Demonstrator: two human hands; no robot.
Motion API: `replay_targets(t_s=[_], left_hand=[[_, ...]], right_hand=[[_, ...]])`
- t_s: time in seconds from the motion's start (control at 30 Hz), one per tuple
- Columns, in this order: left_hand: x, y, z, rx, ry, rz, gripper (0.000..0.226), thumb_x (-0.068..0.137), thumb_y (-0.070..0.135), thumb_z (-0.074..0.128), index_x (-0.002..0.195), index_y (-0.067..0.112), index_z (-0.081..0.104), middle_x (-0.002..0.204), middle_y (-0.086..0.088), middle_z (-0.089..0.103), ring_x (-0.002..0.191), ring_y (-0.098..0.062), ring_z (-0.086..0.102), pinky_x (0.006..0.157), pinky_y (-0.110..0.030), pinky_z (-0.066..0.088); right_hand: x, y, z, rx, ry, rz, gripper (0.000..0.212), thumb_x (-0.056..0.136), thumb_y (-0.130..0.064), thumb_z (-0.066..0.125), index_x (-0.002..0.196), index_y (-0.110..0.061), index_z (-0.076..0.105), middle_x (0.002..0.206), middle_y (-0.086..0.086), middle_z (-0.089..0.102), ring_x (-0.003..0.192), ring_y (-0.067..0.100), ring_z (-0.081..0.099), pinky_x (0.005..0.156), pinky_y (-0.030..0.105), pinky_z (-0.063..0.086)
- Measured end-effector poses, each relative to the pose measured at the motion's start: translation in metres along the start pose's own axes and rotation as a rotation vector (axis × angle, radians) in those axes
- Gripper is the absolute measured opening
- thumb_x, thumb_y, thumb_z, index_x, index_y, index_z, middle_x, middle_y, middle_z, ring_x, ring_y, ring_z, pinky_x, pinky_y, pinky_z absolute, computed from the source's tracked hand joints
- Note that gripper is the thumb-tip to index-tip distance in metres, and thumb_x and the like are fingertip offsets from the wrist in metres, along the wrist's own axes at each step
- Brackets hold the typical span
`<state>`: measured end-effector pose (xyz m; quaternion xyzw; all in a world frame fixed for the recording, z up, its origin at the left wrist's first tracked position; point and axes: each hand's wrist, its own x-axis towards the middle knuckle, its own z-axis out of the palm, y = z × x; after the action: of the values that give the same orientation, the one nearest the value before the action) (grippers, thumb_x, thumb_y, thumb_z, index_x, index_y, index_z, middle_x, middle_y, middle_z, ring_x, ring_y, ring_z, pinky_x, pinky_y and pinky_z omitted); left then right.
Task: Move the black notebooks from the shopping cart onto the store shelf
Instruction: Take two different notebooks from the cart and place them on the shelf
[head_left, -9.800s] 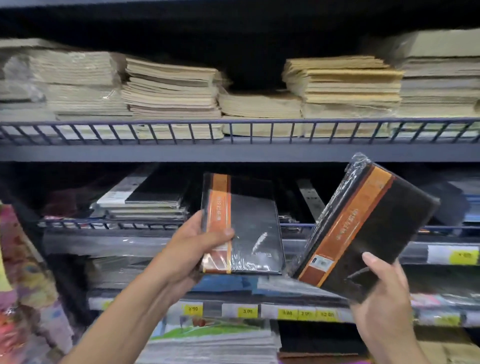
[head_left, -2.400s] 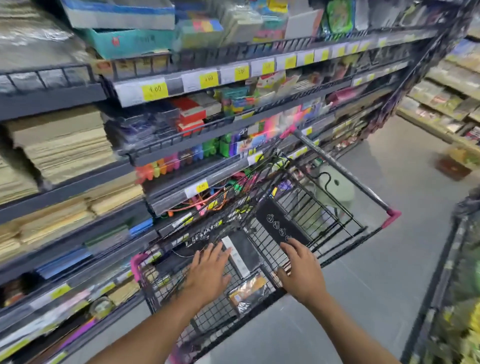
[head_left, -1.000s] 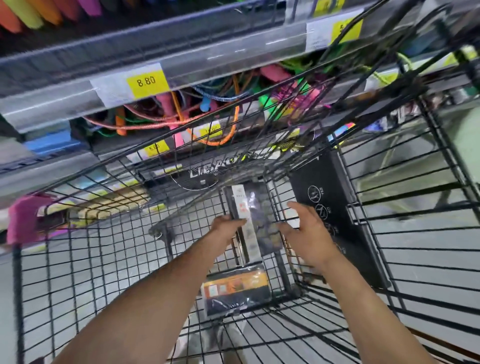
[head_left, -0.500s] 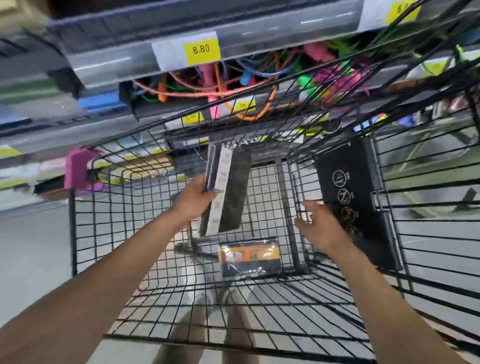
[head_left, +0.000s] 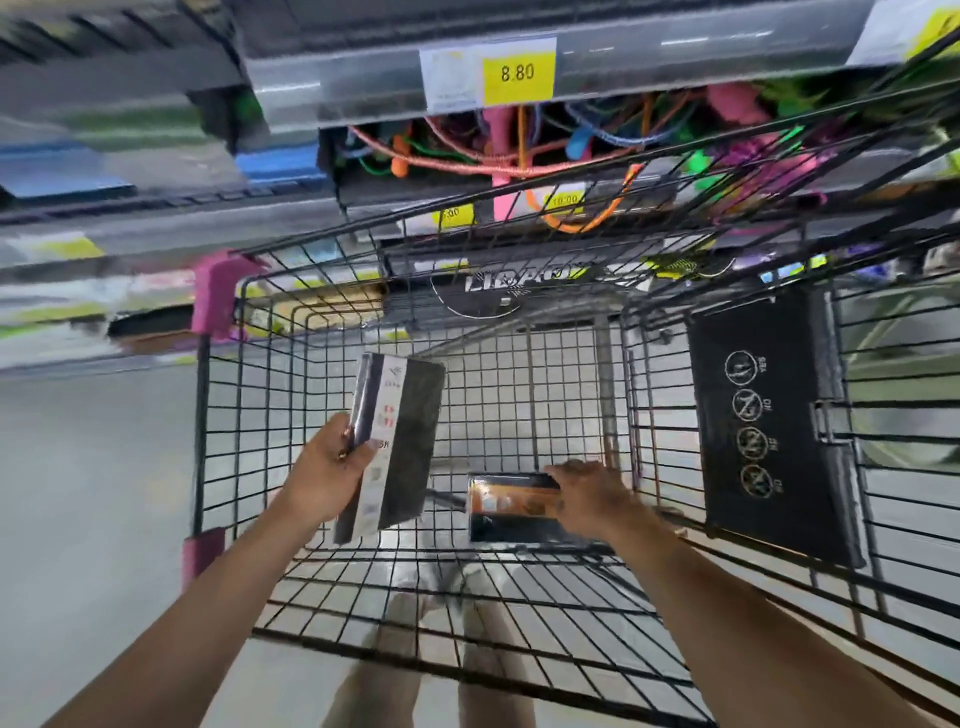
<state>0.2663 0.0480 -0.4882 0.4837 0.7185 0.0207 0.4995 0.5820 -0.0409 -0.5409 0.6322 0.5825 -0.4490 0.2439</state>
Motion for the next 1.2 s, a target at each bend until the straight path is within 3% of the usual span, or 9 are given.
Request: replay_targets(t_s=[0.2, 0.5, 0.63, 0.7, 0.8, 0.9, 1.0, 1.1, 1.2], left_hand=[[-0.011, 0.0, -0.003, -0.046, -0.021, -0.035, 0.008, 0.102, 0.022, 0.06, 0.109, 0.019, 0.056, 0.105, 0.001, 0.073, 0.098, -0.023, 0.072, 0.092, -0.047, 0.057], [-0.045, 0.028, -0.024, -0.046, -0.025, 0.003, 0.015, 0.102, 0.024, 0.06, 0.114, 0.016, 0.057, 0.106, 0.003, 0.074, 0.097, -0.018, 0.071, 0.089, -0.041, 0.057], [-0.066, 0.052, -0.039, 0.008, -0.037, 0.064, 0.01, 0.104, 0.02, 0.056, 0.112, 0.016, 0.054, 0.101, 0.006, 0.069, 0.091, -0.015, 0.066, 0.07, -0.023, 0.047], [-0.075, 0.062, -0.048, 0.025, -0.037, 0.088, 0.004, 0.105, 0.023, 0.054, 0.104, 0.021, 0.051, 0.099, 0.004, 0.07, 0.091, -0.019, 0.067, 0.075, -0.031, 0.053], [-0.085, 0.074, -0.064, -0.008, -0.034, 0.13, 0.007, 0.104, 0.028, 0.054, 0.1, 0.024, 0.05, 0.102, -0.003, 0.072, 0.096, -0.025, 0.069, 0.09, -0.049, 0.055], [-0.107, 0.103, -0.083, -0.097, -0.027, 0.183, 0.01, 0.106, 0.022, 0.052, 0.116, 0.022, 0.054, 0.116, -0.001, 0.072, 0.108, -0.024, 0.067, 0.093, -0.04, 0.053], [-0.129, 0.129, -0.103, -0.191, 0.005, 0.228, 0.032, 0.107, 0.019, 0.052, 0.138, 0.014, 0.052, 0.133, -0.006, 0.066, 0.12, -0.023, 0.061, 0.097, -0.027, 0.051], [-0.149, 0.148, -0.122, -0.298, 0.074, 0.27, 0.03, 0.107, 0.01, 0.048, 0.135, 0.016, 0.054, 0.122, 0.013, 0.064, 0.116, -0.007, 0.063, 0.077, -0.001, 0.045], [-0.174, 0.161, -0.145, -0.456, 0.113, 0.271, 0.028, 0.108, 0.008, 0.046, 0.13, 0.023, 0.05, 0.119, 0.019, 0.061, 0.107, 0.016, 0.062, 0.086, -0.005, 0.046]], right_hand=[[-0.002, 0.0, -0.004, -0.065, 0.015, -0.033, 0.054, 0.087, -0.059, 0.063, 0.133, -0.031, 0.059, 0.128, 0.003, 0.055, 0.125, 0.025, 0.047, 0.109, 0.048, 0.039], [-0.053, -0.01, -0.029, 0.022, 0.024, -0.028, 0.026, 0.095, -0.039, 0.061, 0.12, -0.033, 0.064, 0.12, -0.003, 0.057, 0.112, 0.017, 0.057, 0.094, 0.035, 0.049], [-0.083, -0.003, -0.044, 0.176, 0.132, 0.019, 0.019, 0.097, -0.037, 0.06, 0.116, -0.039, 0.064, 0.104, -0.007, 0.059, 0.083, 0.006, 0.06, 0.07, 0.027, 0.054], [-0.1, -0.001, -0.058, 0.31, 0.165, 0.02, 0.014, 0.099, -0.037, 0.059, 0.112, -0.04, 0.062, 0.101, -0.006, 0.063, 0.073, 0.005, 0.06, 0.059, 0.022, 0.05], [-0.125, -0.001, -0.084, 0.495, 0.27, -0.006, 0.015, 0.101, -0.02, 0.057, 0.112, -0.029, 0.063, 0.108, -0.002, 0.064, 0.088, 0.011, 0.061, 0.063, 0.01, 0.042], [-0.154, -0.01, -0.112, 0.706, 0.394, -0.021, 0.015, 0.1, -0.009, 0.059, 0.105, -0.023, 0.057, 0.104, -0.001, 0.063, 0.096, 0.016, 0.058, 0.065, 0.008, 0.039], [-0.178, -0.02, -0.14, 0.849, 0.481, -0.058, 0.011, 0.101, -0.012, 0.059, 0.108, -0.02, 0.059, 0.109, 0.003, 0.064, 0.104, 0.02, 0.059, 0.073, 0.027, 0.041], [-0.203, -0.035, -0.169, 0.964, 0.526, -0.127, 0.014, 0.102, -0.008, 0.056, 0.105, -0.02, 0.063, 0.111, 0.003, 0.069, 0.103, 0.021, 0.065, 0.081, 0.033, 0.055], [-0.228, -0.054, -0.194, 1.089, 0.543, -0.193, 0.019, 0.103, -0.005, 0.052, 0.115, -0.015, 0.062, 0.112, 0.005, 0.07, 0.096, 0.016, 0.069, 0.063, 0.018, 0.056]])
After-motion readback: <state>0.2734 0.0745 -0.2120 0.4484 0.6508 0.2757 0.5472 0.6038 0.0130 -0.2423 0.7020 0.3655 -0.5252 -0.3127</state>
